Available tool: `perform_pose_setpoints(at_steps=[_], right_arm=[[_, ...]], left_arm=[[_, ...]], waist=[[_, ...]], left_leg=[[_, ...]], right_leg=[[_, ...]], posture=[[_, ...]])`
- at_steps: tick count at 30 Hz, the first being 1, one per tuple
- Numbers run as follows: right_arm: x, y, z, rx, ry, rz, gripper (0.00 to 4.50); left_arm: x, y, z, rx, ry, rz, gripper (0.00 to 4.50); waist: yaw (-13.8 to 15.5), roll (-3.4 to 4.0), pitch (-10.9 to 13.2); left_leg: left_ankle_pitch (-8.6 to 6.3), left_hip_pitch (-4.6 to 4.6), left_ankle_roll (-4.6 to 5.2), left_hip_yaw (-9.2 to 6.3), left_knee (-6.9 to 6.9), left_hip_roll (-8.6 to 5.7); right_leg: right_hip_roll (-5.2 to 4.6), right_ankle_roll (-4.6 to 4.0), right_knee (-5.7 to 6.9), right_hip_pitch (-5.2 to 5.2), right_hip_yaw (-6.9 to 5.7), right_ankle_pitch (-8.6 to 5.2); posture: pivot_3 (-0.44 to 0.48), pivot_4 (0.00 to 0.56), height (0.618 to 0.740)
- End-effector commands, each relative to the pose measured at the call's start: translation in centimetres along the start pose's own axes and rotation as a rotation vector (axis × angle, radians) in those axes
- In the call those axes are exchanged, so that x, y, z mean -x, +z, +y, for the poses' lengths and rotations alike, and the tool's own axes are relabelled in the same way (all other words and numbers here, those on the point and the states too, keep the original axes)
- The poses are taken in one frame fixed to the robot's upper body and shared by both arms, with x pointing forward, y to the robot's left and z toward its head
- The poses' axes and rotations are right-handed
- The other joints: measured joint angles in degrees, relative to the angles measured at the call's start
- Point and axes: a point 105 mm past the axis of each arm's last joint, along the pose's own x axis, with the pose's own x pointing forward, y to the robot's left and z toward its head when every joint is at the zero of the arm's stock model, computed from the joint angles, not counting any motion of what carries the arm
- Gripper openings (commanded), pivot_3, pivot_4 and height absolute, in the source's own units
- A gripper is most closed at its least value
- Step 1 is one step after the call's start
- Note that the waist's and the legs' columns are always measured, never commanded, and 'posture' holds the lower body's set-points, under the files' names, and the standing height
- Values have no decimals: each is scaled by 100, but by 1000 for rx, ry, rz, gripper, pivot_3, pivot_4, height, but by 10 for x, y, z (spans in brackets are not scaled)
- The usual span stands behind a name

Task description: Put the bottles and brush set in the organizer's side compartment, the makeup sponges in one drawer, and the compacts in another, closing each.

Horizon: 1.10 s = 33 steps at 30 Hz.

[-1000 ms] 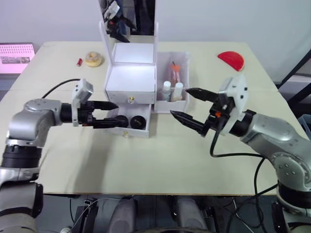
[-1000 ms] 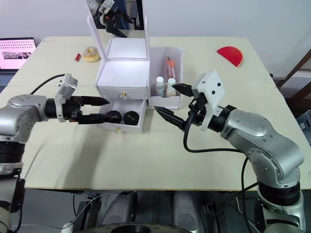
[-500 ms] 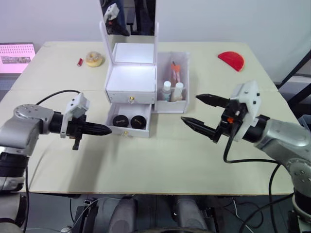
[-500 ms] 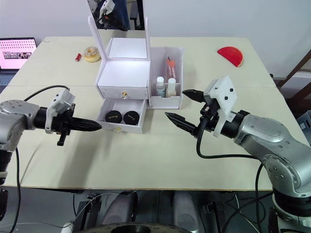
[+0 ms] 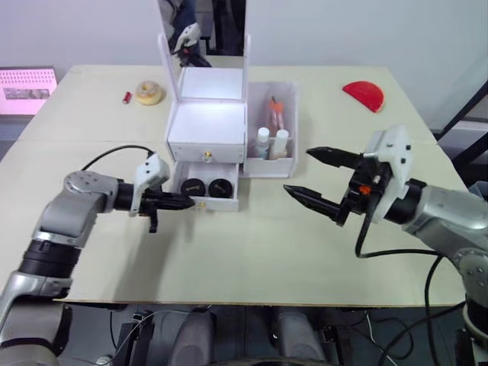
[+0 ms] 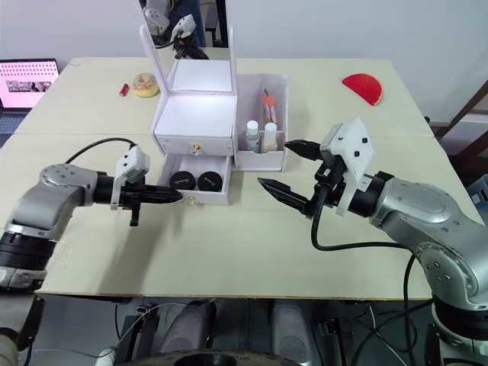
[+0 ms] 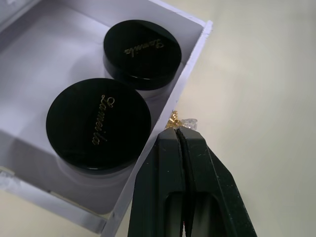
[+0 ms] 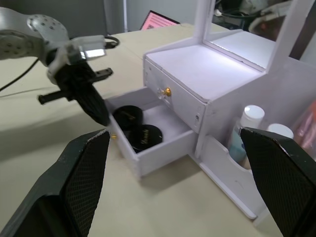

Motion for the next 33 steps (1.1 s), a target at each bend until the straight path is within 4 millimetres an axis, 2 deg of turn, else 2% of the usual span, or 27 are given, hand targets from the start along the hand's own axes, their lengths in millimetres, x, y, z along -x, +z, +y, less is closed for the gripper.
perform_pose_setpoints(at_steps=[1,8,12,19,23,33], right_arm=[[-1,10,1,32,7,-37,4500],[-4,13,-2,33,-8,-55,4500],[-5,13,-4,28,-23,-58,4500],[-3,13,-6,18,-75,-66,4500],[-1,13,-5,11,-90,-67,4500],[5,12,-3,5,-119,-57,4500]], left_arm=[[-2,10,10,-12,76,-27,42],[-12,10,29,3,201,-42,42],[-13,16,41,51,252,-86,42],[-28,25,40,84,244,-126,42],[-33,25,48,93,272,-127,42],[-35,23,60,86,290,-109,42]], waist=[[-8,0,0],[-8,0,0],[-1,0,0],[5,0,0],[0,0,0],[-2,0,0]], left_leg=[[0,0,0,0,1,0],[0,16,0,0,-1,0],[0,18,0,0,-1,0],[0,19,0,0,-4,0],[0,19,0,0,-3,0],[0,28,0,0,-2,0]], right_leg=[[0,-1,0,0,0,1],[0,0,5,10,0,2],[1,0,5,14,0,2],[0,8,3,15,0,4],[0,11,2,15,0,6],[1,3,4,24,0,3]], posture=[[0,150,740],[0,150,740],[0,150,740],[0,150,740],[0,150,740],[0,150,740]])
